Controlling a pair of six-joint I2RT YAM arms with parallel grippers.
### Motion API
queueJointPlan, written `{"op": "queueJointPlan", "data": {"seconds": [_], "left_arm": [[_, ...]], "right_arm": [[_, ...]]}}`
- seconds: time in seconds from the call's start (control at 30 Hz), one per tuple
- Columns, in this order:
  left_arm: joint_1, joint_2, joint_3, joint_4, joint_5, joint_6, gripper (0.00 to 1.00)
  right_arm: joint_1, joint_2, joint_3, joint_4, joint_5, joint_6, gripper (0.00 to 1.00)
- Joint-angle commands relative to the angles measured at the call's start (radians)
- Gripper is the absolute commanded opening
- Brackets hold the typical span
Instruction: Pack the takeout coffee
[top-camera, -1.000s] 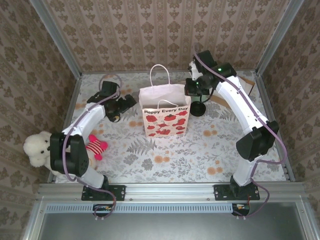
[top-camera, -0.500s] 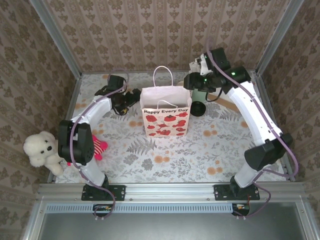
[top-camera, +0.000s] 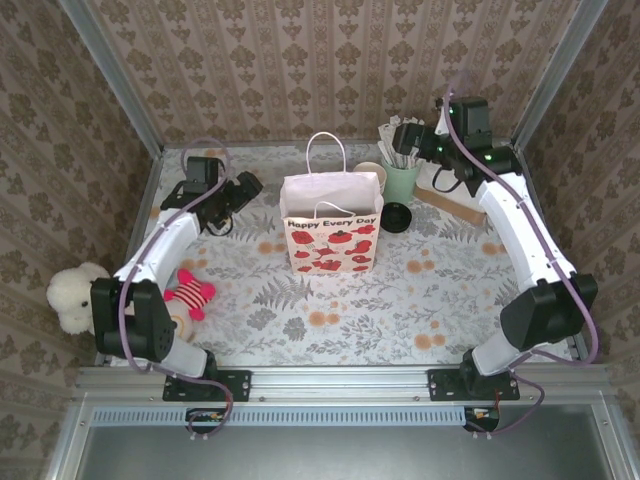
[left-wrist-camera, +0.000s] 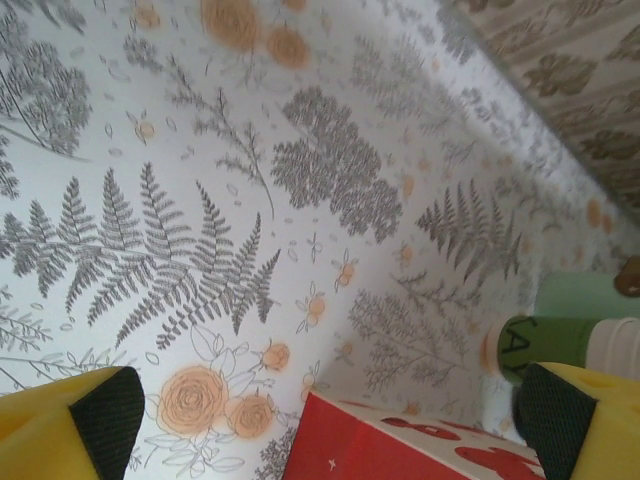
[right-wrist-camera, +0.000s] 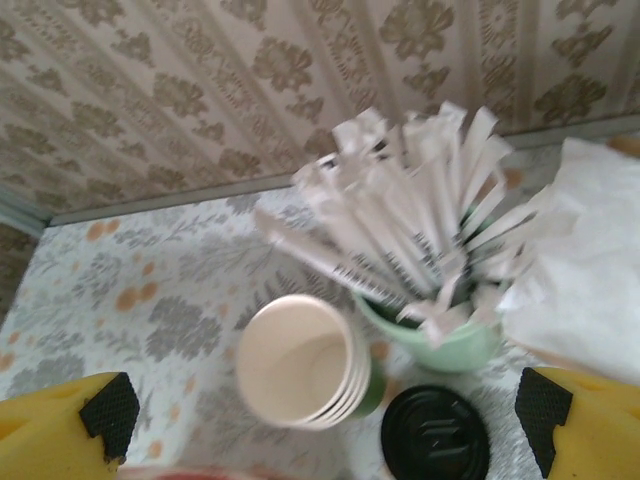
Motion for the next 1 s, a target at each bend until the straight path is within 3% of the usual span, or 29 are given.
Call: {"op": "queueJointPlan", "data": {"seconds": [0.0, 0.17, 0.33, 0.43, 0.57, 0.73, 0.97], "left_arm": [[0.013, -0.048, -0.05, 0.064, -0.038, 0.012, 1.0], [0.028, -0.1, -0.112, 0.137, -0.056, 0.017, 1.0], [0.028, -0.117, -0.128, 0.157, -0.088, -0.001, 1.0], [0.029, -0.121, -0.139, 0.171, -0.093, -0.022, 1.0], [0.029, -0.121, -0.139, 0.159, -0.105, -0.023, 1.0], [0.028, -0.114, -0.135, 0.156, -0.103, -0.027, 1.0], [0.028, -0.099, -0.131, 0.16, -0.084, -0.041, 1.0]], "right_arm": [[-0.024, 0.085, 0.036, 0.04, -0.005, -0.129, 1.0], [-0.057, 0.239, 0.242, -0.135, -0.022, -0.21, 0.96], [-0.088, 0.361, 0.393, -0.223, -0.033, -0.169, 0.77], [-0.088, 0.396, 0.448, -0.282, 0.015, -0.152, 0.71], [-0.086, 0.361, 0.414, -0.294, -0.038, -0.174, 0.67], [-0.07, 0.324, 0.408, -0.331, -0.133, -0.233, 0.54], [0.008, 0.3, 0.329, -0.144, -0.204, -0.356, 0.56]]}}
